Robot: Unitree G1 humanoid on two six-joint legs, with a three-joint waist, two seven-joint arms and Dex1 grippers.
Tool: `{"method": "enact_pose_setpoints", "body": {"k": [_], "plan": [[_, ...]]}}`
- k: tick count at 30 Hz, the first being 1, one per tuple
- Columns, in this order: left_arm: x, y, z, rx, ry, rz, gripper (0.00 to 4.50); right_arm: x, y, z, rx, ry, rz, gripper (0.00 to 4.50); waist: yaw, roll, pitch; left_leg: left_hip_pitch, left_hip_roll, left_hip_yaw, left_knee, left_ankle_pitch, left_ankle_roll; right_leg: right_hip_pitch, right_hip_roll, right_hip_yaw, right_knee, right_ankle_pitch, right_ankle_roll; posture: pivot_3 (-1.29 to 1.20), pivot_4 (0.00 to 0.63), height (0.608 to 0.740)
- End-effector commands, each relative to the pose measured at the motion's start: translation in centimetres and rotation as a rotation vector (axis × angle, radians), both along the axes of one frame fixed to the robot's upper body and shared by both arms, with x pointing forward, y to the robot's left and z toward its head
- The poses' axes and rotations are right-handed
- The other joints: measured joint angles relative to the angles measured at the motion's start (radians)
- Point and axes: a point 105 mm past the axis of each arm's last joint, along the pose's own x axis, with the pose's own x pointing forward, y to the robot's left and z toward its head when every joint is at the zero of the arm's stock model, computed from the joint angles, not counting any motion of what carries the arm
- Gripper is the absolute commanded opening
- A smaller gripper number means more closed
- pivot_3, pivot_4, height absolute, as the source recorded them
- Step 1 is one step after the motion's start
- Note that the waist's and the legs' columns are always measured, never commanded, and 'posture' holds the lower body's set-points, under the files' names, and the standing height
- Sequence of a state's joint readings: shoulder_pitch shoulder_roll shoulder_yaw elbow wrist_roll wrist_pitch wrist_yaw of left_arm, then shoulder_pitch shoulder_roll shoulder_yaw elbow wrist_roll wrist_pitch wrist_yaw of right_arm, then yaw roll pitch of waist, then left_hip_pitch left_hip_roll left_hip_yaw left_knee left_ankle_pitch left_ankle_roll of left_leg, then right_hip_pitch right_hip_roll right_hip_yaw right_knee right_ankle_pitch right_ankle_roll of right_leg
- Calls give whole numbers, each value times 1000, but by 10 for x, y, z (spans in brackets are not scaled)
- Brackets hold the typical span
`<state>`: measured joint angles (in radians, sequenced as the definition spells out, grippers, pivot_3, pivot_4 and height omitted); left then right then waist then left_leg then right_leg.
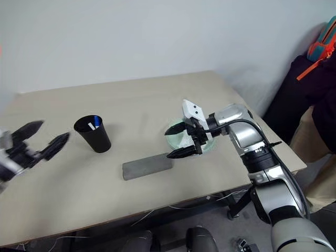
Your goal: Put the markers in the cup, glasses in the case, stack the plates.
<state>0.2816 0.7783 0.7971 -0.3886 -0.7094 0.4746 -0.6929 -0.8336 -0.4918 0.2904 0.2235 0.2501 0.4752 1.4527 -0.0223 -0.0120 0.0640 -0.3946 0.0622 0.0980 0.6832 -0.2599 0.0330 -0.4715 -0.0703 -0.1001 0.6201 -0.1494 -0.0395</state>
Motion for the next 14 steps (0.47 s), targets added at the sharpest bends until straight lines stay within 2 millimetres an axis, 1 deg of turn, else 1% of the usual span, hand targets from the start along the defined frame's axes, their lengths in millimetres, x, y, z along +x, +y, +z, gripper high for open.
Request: {"method": "enact_pose_setpoints", "body": {"k": [1, 5, 7, 8, 10, 12, 14], "plan": [[-34, 11, 24, 12, -21, -13, 4468, 4, 0, 19, 77, -37, -58, 4500, -1, 1, 1, 0, 1, 0, 0, 0, 0, -2, 0, 0, -1, 0, 0, 0, 0, 737], [-66, 26, 25, -5, 24, 16, 4468, 2, 2, 17, 89, -21, -80, 4500, 0, 6, 3, -4, 8, 1, -2, 0, 0, -2, -1, -14, -15, 0, 0, 0, 0, 737], [-76, 29, 24, 5, 44, 34, 4468, 0, 5, 17, 95, -15, -78, 4500, -1, 8, 3, -5, 11, 2, -2, 0, 0, -2, -4, -21, -17, 0, 0, 0, 0, 737], [-78, 29, 23, 21, 60, 38, 4468, -1, 8, 18, 107, -4, -76, 4500, -1, 10, 3, -6, 15, 3, -2, -1, -1, -2, -4, -25, -21, 0, 0, 0, 0, 737], [-78, 24, 22, 31, 79, 20, 4468, -4, 13, 21, 126, 11, -65, 4500, 0, 9, 2, -10, 22, 2, -5, -1, -1, -1, -1, -32, -31, 0, 0, 0, 0, 737], [-73, 16, 20, 13, 75, -5, 4468, -7, 16, 22, 134, 18, -55, 4500, 1, 9, 2, -13, 22, 2, -5, -1, -1, -6, -1, -32, -30, 0, 0, 0, 0, 737], [-70, 11, 16, 3, 79, -19, 4468, -7, 16, 22, 135, 22, -59, 4500, 2, 10, 2, -14, 22, 3, -5, -1, -1, -7, -1, -34, -30, 0, 0, 0, 0, 737]]}}
